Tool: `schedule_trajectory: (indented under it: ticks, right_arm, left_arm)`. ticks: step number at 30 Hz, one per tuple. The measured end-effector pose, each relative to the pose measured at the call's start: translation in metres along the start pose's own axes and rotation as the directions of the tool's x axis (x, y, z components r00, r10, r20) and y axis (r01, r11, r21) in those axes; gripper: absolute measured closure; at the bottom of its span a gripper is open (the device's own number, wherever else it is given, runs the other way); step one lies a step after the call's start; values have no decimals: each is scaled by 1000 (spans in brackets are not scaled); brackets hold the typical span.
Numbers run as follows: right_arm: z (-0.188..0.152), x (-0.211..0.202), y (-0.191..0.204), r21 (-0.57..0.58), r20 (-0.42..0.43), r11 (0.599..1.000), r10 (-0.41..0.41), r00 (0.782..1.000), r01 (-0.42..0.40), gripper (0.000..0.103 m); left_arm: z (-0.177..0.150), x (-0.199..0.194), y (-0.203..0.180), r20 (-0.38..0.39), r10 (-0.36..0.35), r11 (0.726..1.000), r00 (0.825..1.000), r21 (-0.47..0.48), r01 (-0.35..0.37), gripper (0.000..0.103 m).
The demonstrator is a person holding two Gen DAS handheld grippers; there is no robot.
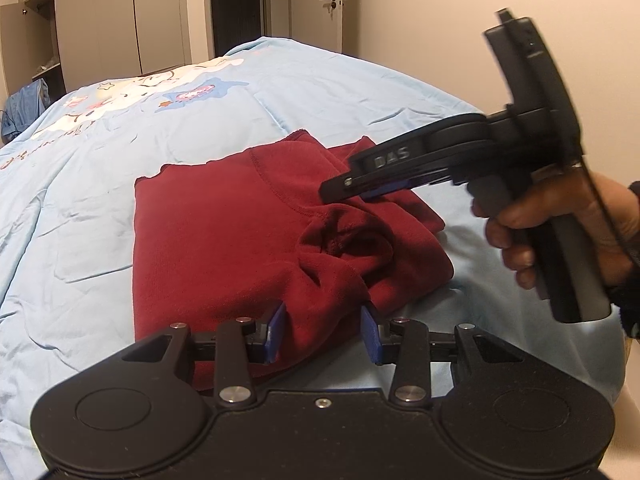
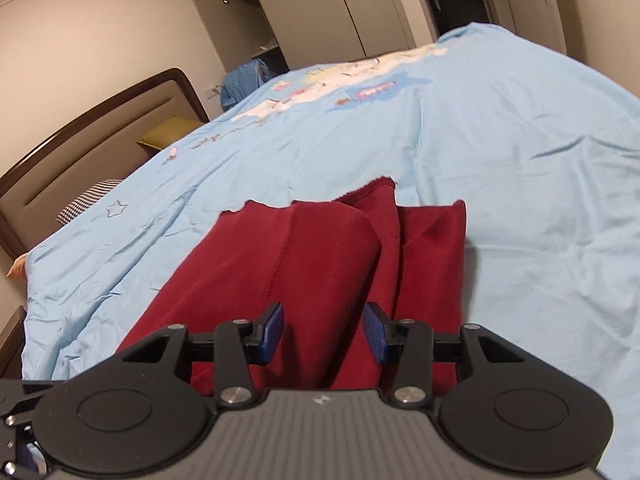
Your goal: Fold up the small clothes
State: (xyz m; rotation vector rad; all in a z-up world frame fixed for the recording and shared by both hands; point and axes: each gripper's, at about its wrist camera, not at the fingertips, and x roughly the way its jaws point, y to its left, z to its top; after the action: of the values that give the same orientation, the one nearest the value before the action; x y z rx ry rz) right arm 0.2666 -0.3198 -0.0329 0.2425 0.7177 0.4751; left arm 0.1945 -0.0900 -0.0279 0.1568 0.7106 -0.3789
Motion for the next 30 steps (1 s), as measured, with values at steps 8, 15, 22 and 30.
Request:
schedule_trajectory:
  ticks: [8, 15, 22, 30]
  right_arm:
    - [-3, 12, 6, -5, -2, 1000, -14, 1000, 14, 86]
    - [3, 7, 18, -59, 47, 998, -32, 998, 34, 95]
    - [18, -14, 20, -105, 131, 993, -48, 990, 62, 95]
    - [19, -31, 3, -82, 156, 990, -103, 982, 116, 95]
  left_arm:
    - [3, -2, -4, 15, 7, 1000, 1000, 18, -7, 88]
    - [7, -6, -4, 56, -6, 1000, 998, 2, 6, 95]
    - [23, -7, -15, 95, -45, 999, 994, 24, 43, 95]
    - [27, 3, -36, 83, -94, 994, 992, 61, 89, 95]
